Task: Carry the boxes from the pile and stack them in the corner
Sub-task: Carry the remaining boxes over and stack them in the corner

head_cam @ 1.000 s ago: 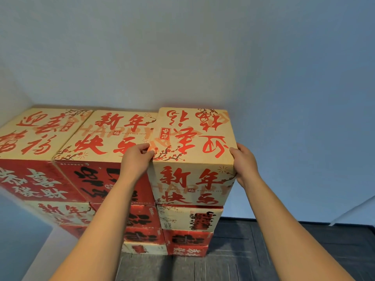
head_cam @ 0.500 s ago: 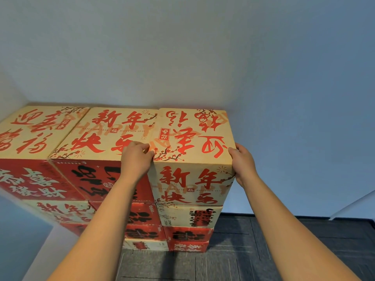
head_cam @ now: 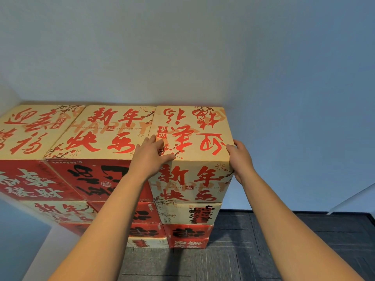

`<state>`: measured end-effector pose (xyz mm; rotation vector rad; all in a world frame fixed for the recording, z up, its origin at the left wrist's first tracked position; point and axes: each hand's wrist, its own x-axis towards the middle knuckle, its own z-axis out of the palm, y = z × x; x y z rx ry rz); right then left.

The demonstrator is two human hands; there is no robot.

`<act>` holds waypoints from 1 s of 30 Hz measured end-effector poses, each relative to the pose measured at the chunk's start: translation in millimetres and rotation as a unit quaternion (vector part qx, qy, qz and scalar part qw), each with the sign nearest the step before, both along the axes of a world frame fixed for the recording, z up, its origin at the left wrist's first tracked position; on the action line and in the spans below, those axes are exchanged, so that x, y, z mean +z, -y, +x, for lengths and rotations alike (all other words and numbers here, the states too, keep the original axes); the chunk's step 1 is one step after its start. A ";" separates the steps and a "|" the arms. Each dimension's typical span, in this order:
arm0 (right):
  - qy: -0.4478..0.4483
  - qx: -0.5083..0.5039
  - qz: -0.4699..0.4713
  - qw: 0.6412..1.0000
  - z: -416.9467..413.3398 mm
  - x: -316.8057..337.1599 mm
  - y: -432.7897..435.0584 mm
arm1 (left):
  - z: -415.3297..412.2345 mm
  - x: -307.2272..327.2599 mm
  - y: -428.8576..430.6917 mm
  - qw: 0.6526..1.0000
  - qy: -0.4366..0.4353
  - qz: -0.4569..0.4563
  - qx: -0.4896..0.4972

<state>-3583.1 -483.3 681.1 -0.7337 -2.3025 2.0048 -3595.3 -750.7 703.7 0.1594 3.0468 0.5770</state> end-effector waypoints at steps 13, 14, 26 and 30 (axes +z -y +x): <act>-0.018 -0.011 0.025 0.999 5.1 13.3 -12.2 | -2.0 0.8 -4.9 0.999 0.013 -0.047 0.009; -0.032 -0.042 0.031 0.998 6.9 15.8 -13.6 | -1.9 1.4 -5.6 0.999 0.014 -0.045 0.009; -0.040 -0.021 -0.003 0.999 9.3 14.5 -4.9 | 1.1 -0.8 -6.6 0.999 0.015 -0.051 0.006; -0.026 0.044 0.037 0.998 4.4 9.0 -1.0 | 1.7 1.8 -4.7 0.999 0.020 -0.049 0.005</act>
